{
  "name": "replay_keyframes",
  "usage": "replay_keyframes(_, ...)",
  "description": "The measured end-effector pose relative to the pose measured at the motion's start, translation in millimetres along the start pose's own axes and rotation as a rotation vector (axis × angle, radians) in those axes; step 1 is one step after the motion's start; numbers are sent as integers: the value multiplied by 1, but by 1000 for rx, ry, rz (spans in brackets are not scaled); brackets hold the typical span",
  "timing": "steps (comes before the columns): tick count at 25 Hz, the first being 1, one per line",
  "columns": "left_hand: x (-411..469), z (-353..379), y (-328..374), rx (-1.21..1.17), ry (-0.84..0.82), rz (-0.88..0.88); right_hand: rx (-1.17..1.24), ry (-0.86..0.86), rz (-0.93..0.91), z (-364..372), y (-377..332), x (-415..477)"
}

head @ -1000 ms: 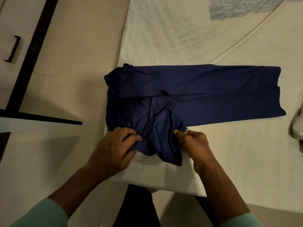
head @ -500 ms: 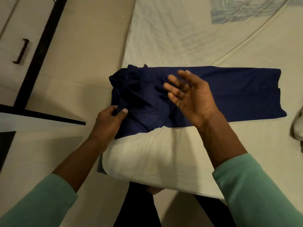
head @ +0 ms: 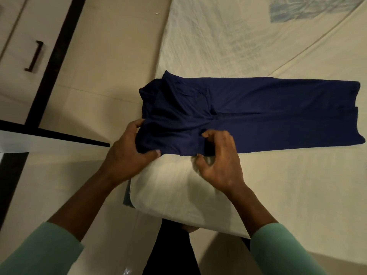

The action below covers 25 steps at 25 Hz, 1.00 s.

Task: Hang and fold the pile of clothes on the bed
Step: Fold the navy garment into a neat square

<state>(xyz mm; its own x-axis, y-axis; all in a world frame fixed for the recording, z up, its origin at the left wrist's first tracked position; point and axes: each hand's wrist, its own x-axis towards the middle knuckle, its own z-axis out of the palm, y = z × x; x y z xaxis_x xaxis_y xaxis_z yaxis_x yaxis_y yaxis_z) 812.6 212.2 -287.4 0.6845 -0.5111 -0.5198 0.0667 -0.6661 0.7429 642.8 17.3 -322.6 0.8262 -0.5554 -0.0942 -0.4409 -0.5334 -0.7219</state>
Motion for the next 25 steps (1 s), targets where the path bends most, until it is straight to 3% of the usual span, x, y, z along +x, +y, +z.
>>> replay_keyframes(2,-7,-6,-3,209,-161,60,-199,-47,-123,-1,3,1)
replay_keyframes(4,-8,-16,-2,532,-130,70,-282,-115,-182,-10,5,8)
replay_keyframes(7,0,-33,6,793,-43,-72,-138,-224,-14,-25,-3,21)
replay_keyframes(9,9,-38,15,680,-20,-109,98,-72,150,-31,-13,33)
replay_keyframes(12,29,-26,38,466,197,-29,164,184,271,-34,-28,67)
replay_keyframes(14,49,-15,56,296,320,-3,204,170,362,-34,-35,98)
replay_keyframes(18,98,-4,79,145,215,-65,143,-61,465,-28,-44,144)
replay_keyframes(25,123,5,82,-158,287,-182,168,205,471,-18,-30,144)
